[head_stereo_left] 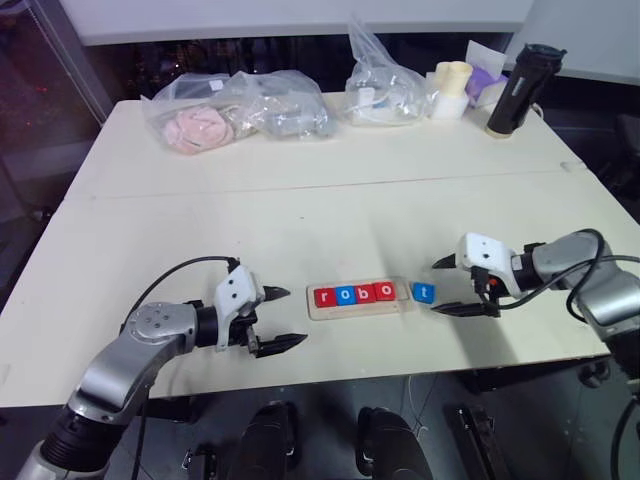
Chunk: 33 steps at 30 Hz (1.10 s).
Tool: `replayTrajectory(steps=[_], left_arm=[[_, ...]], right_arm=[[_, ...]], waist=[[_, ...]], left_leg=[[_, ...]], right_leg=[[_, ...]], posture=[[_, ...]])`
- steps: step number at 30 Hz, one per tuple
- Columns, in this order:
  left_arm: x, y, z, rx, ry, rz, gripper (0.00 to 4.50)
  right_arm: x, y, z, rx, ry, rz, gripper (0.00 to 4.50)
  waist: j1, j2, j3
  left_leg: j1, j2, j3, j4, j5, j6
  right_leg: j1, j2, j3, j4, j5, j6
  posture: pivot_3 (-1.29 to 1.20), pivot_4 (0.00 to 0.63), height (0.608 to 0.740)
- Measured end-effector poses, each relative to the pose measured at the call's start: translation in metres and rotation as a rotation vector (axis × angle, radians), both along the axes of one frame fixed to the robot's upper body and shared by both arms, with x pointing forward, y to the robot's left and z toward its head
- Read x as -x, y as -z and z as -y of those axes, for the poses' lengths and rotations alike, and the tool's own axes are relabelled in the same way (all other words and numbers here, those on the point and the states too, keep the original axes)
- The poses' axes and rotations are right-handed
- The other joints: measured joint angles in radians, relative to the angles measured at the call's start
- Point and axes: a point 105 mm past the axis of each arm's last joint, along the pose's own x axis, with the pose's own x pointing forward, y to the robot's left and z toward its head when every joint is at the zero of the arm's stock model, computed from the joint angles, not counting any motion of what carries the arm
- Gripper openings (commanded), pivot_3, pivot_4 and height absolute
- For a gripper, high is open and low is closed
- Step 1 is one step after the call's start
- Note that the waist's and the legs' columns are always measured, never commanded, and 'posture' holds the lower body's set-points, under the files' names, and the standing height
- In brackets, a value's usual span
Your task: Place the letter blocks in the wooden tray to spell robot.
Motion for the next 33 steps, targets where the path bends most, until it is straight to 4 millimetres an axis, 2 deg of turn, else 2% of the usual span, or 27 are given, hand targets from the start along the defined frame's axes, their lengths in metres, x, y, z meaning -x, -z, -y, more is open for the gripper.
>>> replayTrajectory(steps=[7,15,16,17,18,19,22,29,33], left_arm=[[0.002,0.002,-0.003,-0.009,-0.006,-0.009,4.5],[0.001,0.001,-0.008,-0.017,-0.022,-0.004,4.5],[0.001,0.001,-0.008,-0.017,-0.022,-0.004,4.5],[0.002,0.001,-0.008,-0.017,-0.021,-0.004,4.5],[0.002,0.001,-0.008,-0.018,-0.019,-0.004,4.5],[0.002,0.001,-0.008,-0.02,-0.017,-0.003,4.5],[0.005,-0.004,-0.008,-0.031,0.006,0.014,4.5],[0.008,-0.017,-0.008,-0.01,0.032,0.037,4.5],[0.003,-0.028,-0.006,0.029,0.051,0.063,4.5]], right_arm=[[0.0,0.012,-0.002,-0.003,-0.023,-0.044,4.46],[-0.005,0.013,-0.007,-0.027,-0.018,-0.035,4.46],[-0.005,0.013,-0.007,-0.026,-0.018,-0.034,3.93],[-0.005,0.013,-0.007,-0.025,-0.017,-0.034,3.64],[-0.005,0.014,-0.008,-0.026,-0.018,-0.033,3.05],[-0.005,0.014,-0.008,-0.027,-0.019,-0.033,2.72],[-0.005,0.014,-0.009,-0.028,-0.019,-0.035,1.16],[-0.004,0.012,-0.01,0.0,-0.043,-0.017,1.11],[0.003,0.0,-0.01,0.051,-0.102,0.002,1.11]], waist=[[-0.001,0.0,0.0],[-0.002,0.0,0.0],[-0.001,0.0,0.0],[-0.001,0.0,0.0],[-0.001,0.0,0.0],[-0.001,0.0,0.0],[-0.002,0.0,0.0],[-0.001,0.0,0.0],[0.0,0.0,0.0]], left_leg=[[0.001,0.0,0.0,0.0,0.0,0.0],[0.002,0.0,0.0,0.0,0.0,0.0],[0.003,0.0,0.0,0.001,0.0,0.0],[0.003,0.0,0.0,0.001,0.0,0.0],[0.003,0.0,0.0,0.001,0.0,0.0],[0.003,0.0,0.0,0.001,0.0,0.0],[0.003,0.0,0.0,0.001,0.0,0.0],[0.004,0.0,0.0,0.001,0.0,0.0],[0.004,0.0,0.0,0.001,0.0,0.0]], right_leg=[[0.001,0.0,0.0,0.001,0.0,0.0],[0.002,0.0,0.0,0.001,0.0,0.0],[0.002,0.0,0.0,0.001,0.0,0.0],[0.002,0.0,0.0,0.002,0.0,0.0],[0.002,0.0,0.0,0.001,0.0,0.0],[0.002,0.0,0.0,0.002,0.0,0.0],[0.003,0.0,0.0,0.002,0.0,0.0],[0.004,0.0,0.0,0.002,0.0,0.0],[0.004,0.0,0.0,0.002,0.0,0.0]], posture=[[0.0,0.15,0.725],[0.0,0.15,0.725],[0.0,0.15,0.725],[0.0,0.15,0.725],[0.0,0.15,0.725],[0.0,0.15,0.725],[0.0,0.15,0.725],[0.0,0.15,0.725],[0.0,0.15,0.725]])
